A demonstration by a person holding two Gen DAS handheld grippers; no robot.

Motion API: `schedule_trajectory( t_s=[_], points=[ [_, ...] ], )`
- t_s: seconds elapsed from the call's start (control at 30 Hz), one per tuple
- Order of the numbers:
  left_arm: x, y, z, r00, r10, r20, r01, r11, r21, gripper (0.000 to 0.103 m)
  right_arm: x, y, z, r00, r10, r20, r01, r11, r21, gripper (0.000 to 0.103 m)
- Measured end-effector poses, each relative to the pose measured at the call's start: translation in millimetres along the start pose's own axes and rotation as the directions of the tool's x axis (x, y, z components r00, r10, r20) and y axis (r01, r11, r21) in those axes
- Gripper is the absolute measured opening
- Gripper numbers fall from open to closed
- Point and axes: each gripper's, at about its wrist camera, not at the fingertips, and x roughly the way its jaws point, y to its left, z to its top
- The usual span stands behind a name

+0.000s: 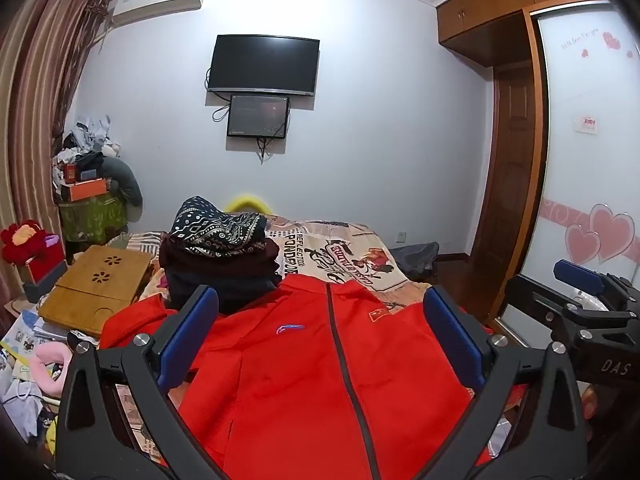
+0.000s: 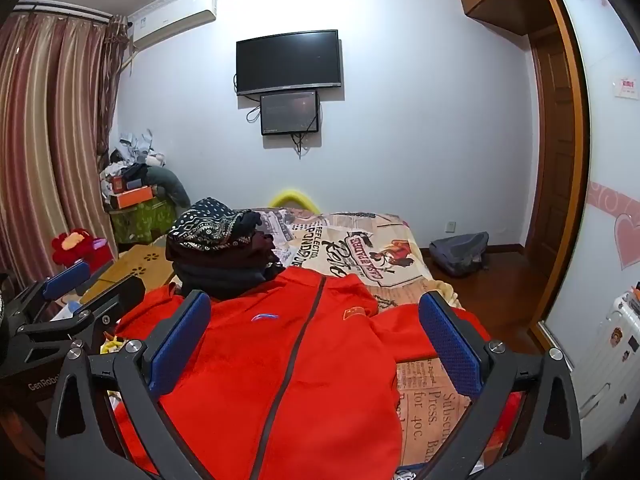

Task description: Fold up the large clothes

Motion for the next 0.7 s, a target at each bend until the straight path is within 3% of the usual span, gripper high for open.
schedule_trajectory(
  t_s=[0.7],
  points=[
    [1,10,-6,1.000,0.017,-0.005,-0.017,1.000,-0.007,0.103,1,7,2,1.000,0.009,-0.006,-0.010,1.000,-0.015,0.103]
  ],
)
